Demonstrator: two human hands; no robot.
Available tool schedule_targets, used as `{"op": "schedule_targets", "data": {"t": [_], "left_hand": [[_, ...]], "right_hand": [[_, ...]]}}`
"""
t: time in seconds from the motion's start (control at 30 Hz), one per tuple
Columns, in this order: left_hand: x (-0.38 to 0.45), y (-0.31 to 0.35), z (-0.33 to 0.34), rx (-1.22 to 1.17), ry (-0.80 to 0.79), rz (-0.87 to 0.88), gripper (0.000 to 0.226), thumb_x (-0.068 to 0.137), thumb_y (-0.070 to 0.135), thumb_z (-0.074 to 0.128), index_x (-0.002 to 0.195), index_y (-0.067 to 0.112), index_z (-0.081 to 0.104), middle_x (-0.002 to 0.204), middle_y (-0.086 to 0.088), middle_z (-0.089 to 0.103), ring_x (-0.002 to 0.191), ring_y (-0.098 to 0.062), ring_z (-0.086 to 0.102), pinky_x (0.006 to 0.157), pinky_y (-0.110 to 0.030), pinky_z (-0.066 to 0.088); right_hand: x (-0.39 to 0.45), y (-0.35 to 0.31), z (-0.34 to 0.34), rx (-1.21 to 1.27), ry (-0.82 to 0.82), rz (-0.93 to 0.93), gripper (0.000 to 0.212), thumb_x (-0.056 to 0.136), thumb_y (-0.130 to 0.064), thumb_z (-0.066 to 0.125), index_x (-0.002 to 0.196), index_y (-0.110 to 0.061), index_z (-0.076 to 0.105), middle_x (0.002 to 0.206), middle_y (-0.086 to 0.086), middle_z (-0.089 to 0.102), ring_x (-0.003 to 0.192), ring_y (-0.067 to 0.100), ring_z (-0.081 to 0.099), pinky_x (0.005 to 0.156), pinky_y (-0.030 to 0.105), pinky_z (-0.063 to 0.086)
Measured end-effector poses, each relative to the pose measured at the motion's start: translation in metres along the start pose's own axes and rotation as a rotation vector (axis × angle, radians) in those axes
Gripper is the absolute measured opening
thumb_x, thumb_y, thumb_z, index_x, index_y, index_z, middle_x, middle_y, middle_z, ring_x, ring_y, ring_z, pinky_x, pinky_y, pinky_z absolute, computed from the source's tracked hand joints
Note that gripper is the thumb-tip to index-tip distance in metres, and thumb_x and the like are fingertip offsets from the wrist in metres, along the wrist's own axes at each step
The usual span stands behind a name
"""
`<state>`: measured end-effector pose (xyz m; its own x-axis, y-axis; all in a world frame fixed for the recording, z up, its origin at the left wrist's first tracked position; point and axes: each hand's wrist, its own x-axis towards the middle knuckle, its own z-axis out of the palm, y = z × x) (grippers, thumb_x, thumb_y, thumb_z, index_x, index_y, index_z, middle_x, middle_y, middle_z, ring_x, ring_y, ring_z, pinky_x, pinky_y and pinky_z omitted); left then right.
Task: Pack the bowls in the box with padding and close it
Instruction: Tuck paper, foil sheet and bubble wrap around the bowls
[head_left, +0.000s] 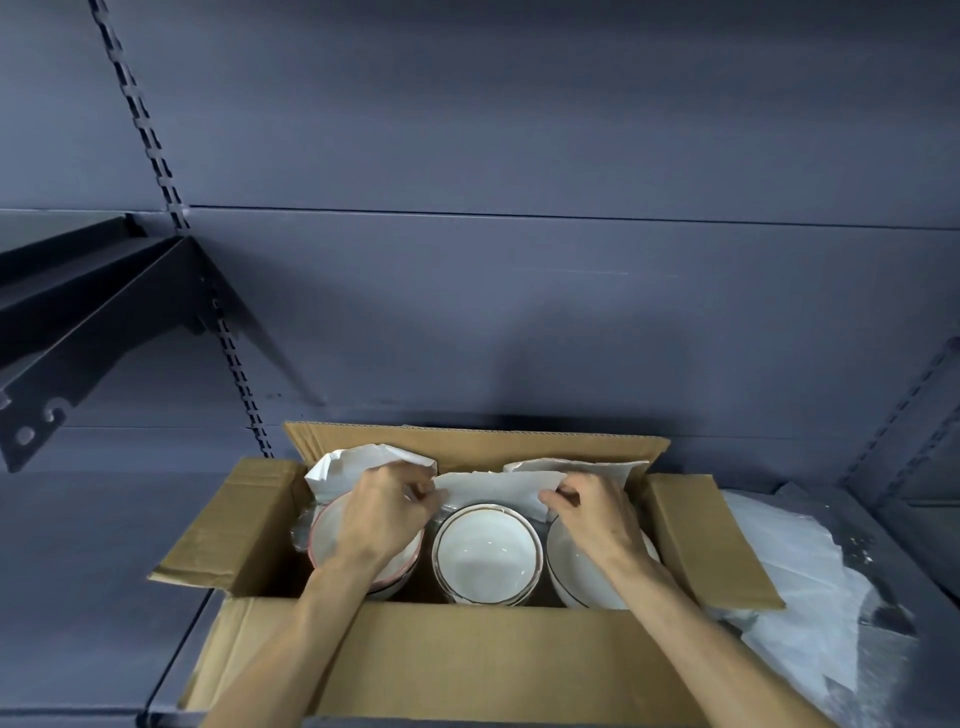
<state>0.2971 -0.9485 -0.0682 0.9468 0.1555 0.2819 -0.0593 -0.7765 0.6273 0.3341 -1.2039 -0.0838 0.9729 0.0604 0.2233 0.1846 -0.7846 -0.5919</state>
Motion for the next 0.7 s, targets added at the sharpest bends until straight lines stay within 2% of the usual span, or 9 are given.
{"op": "schedule_targets", "data": {"t": [0.13, 0.2, 0.33, 0.43, 0.53, 0.6, 0.7], "left_hand": [[0.0046, -0.0055, 0.0011, 0.031, 0.016, -0.016, 0.015, 0.090, 0.032, 0.075, 0.077, 0.025, 0.079, 0.077, 0.008, 0.075, 0.072, -0.011, 0.066, 0.068, -0.033, 0.056], [0.0038, -0.0057, 0.0010, 0.067, 0.036, -0.018, 0.017, 0.091, 0.033, 0.073, 0.077, 0.025, 0.078, 0.077, 0.009, 0.075, 0.070, -0.010, 0.066, 0.067, -0.033, 0.057], [0.0054, -0.0073, 0.0040, 0.128, 0.004, -0.012, 0.021, 0.093, 0.033, 0.071, 0.075, 0.022, 0.076, 0.074, 0.004, 0.073, 0.068, -0.015, 0.065, 0.064, -0.037, 0.057], [0.0081, -0.0049, 0.0055, 0.154, -0.072, -0.026, 0.023, 0.092, 0.030, 0.070, 0.073, 0.017, 0.075, 0.074, 0.000, 0.072, 0.072, -0.022, 0.065, 0.068, -0.040, 0.055], [0.0087, -0.0041, 0.0061, 0.146, -0.083, -0.053, 0.022, 0.089, 0.029, 0.072, 0.072, 0.015, 0.075, 0.073, -0.002, 0.071, 0.073, -0.025, 0.064, 0.067, -0.038, 0.055], [0.0069, -0.0024, 0.0059, 0.165, -0.089, -0.073, 0.021, 0.088, 0.031, 0.075, 0.073, 0.016, 0.077, 0.070, 0.001, 0.069, 0.068, -0.020, 0.062, 0.061, -0.031, 0.052], [0.0043, 0.0003, 0.0035, 0.172, -0.079, -0.102, 0.021, 0.088, 0.034, 0.075, 0.073, 0.019, 0.077, 0.065, 0.004, 0.063, 0.062, -0.015, 0.058, 0.055, -0.025, 0.042]], "right_hand": [[-0.0041, -0.0054, -0.0023, -0.020, 0.021, 0.006, 0.010, 0.088, -0.031, 0.071, 0.082, -0.023, 0.074, 0.077, -0.012, 0.074, 0.074, 0.009, 0.067, 0.064, 0.029, 0.055], [-0.0062, -0.0057, -0.0029, -0.101, 0.055, -0.018, 0.011, 0.088, -0.031, 0.068, 0.080, -0.025, 0.071, 0.076, -0.011, 0.073, 0.075, 0.011, 0.068, 0.063, 0.031, 0.056], [-0.0026, -0.0039, -0.0013, -0.214, 0.046, -0.023, 0.020, 0.088, -0.030, 0.067, 0.071, -0.021, 0.063, 0.065, -0.005, 0.065, 0.067, 0.019, 0.061, 0.054, 0.029, 0.045], [-0.0007, -0.0035, 0.0006, -0.262, -0.021, -0.018, 0.027, 0.088, -0.027, 0.068, 0.064, -0.022, 0.057, 0.057, -0.008, 0.053, 0.060, 0.015, 0.051, 0.046, 0.024, 0.028], [0.0004, -0.0026, 0.0026, -0.254, -0.039, 0.014, 0.042, 0.085, -0.023, 0.068, 0.052, -0.022, 0.044, 0.049, -0.008, 0.041, 0.054, 0.014, 0.043, 0.045, 0.023, 0.023], [0.0007, -0.0023, 0.0029, -0.235, -0.059, 0.033, 0.038, 0.086, -0.022, 0.067, 0.051, -0.021, 0.050, 0.049, -0.005, 0.046, 0.053, 0.013, 0.046, 0.045, 0.026, 0.029], [-0.0026, -0.0045, -0.0018, -0.205, -0.067, 0.025, 0.018, 0.085, -0.024, 0.064, 0.070, -0.017, 0.070, 0.063, -0.001, 0.066, 0.065, 0.019, 0.062, 0.055, 0.032, 0.050]]}}
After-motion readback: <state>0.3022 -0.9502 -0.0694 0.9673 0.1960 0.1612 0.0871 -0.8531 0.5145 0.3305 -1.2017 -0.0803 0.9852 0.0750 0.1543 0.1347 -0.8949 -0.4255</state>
